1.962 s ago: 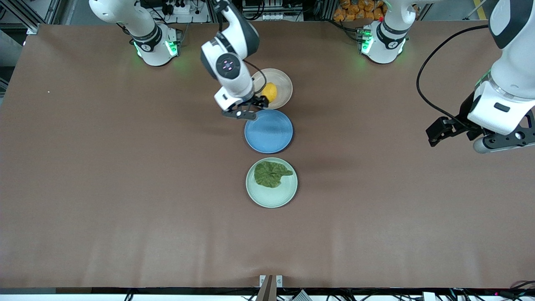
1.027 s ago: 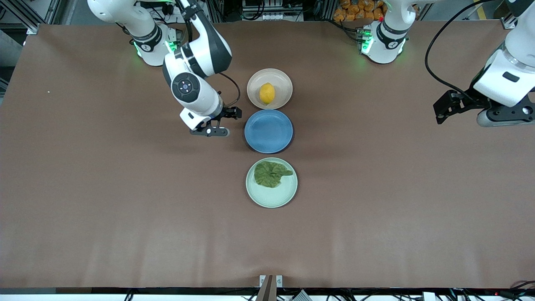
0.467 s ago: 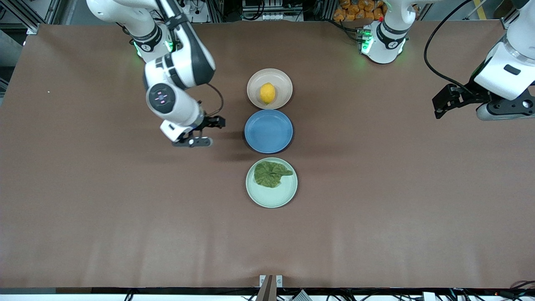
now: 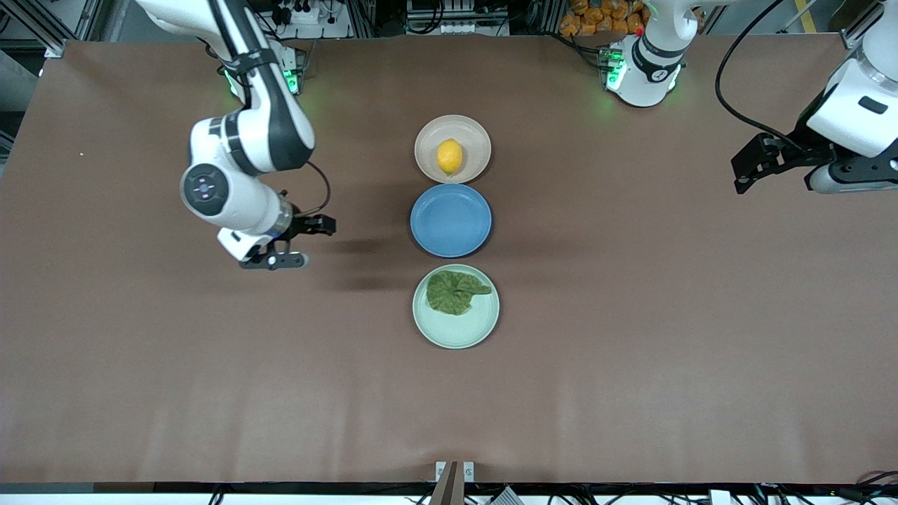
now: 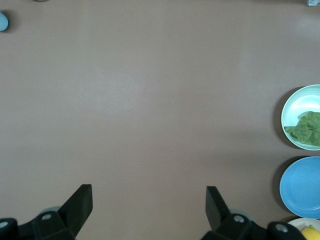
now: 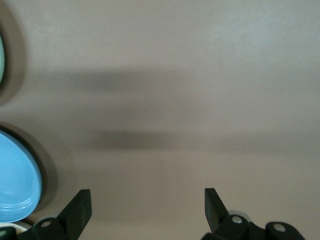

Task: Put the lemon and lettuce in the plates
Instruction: 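Open the right gripper and draw the right arm back from the plate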

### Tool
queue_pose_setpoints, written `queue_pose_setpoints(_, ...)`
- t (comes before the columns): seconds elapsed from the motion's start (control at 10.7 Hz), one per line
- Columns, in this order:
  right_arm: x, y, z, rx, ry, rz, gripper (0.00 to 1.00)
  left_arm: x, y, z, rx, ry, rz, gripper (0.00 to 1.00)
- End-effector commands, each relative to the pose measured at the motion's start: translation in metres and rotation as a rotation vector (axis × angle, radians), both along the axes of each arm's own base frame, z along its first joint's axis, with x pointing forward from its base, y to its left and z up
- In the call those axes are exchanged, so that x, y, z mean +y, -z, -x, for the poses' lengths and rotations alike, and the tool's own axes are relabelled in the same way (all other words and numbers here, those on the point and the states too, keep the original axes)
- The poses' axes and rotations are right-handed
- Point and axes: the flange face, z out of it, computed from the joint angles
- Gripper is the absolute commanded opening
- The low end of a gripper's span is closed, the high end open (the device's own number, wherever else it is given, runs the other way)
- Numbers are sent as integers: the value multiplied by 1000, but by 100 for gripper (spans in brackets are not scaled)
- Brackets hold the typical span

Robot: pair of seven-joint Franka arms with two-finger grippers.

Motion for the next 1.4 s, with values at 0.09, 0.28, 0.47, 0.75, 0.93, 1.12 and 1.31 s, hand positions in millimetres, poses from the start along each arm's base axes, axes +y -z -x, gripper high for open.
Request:
queue_pose_setpoints(0.09, -48, -14, -23, -43, -73, -15, 100, 5, -10, 12, 10, 38, 18, 100)
queue_pose_setpoints(0.28, -59, -14, -27, -51, -80, -20, 100, 4, -10, 13, 14, 38, 16, 100)
queue_pose_setpoints(0.47, -63, -9, -28, -33, -79, -54, 100, 5, -10, 13, 19, 38, 18, 100)
queue_pose_setpoints(0.75, -90, -17, -33, -55, -128, -33, 100, 17, -8, 12, 35, 74, 16, 100)
queue_pose_setpoints(0.93, -103, -36, -34, -85, -121, -28, 100, 18, -8, 12, 38, 66, 41, 100)
queue_pose_setpoints(1.12, -117, -72, -30, -132, -131, -6, 100, 23, -6, 12, 50, 61, 41, 100)
queue_pose_setpoints(1.31, -130, -114, -19, -163, -124, 11, 100, 23, -7, 12, 48, 61, 40, 100)
